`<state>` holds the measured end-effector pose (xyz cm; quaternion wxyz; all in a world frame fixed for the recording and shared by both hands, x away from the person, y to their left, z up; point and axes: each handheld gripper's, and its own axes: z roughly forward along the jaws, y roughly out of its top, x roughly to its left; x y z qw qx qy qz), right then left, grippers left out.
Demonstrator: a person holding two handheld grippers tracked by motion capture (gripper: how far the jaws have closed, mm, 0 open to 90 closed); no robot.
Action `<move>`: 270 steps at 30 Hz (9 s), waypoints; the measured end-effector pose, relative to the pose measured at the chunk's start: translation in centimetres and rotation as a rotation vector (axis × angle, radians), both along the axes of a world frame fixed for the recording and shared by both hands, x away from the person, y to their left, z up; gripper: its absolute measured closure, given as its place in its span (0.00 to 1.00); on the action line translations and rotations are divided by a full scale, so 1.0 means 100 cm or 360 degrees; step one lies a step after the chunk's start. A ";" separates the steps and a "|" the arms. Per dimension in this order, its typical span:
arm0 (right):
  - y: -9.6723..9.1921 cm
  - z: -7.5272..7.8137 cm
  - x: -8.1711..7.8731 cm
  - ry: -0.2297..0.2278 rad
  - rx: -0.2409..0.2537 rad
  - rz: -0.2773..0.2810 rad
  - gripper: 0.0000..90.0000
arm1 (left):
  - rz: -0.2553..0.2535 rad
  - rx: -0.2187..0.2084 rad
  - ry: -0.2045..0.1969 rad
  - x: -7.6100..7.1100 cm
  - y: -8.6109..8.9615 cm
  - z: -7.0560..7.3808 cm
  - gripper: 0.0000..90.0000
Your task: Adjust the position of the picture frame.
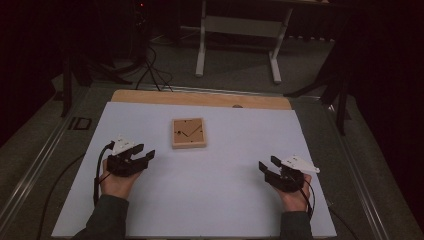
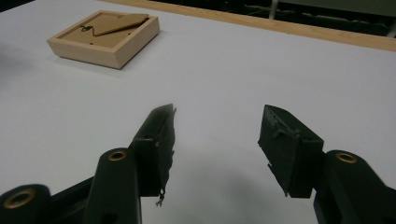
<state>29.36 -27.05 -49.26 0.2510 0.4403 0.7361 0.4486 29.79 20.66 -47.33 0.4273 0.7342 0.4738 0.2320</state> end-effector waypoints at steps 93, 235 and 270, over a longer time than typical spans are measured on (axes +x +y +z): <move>-0.001 -0.002 0.002 -0.0016 -0.0021 0.0000 0.48 | 0.0004 -0.0044 0.0338 0.105 -0.055 -0.045 0.84; 0.095 -0.034 0.078 0.0308 -0.0231 0.0300 1.00 | -0.0425 0.0059 0.0261 0.016 -0.099 -0.063 1.00; 0.106 -0.028 0.011 0.0353 -0.0256 0.0618 1.00 | -0.0312 0.0038 0.0271 0.023 -0.086 -0.063 1.00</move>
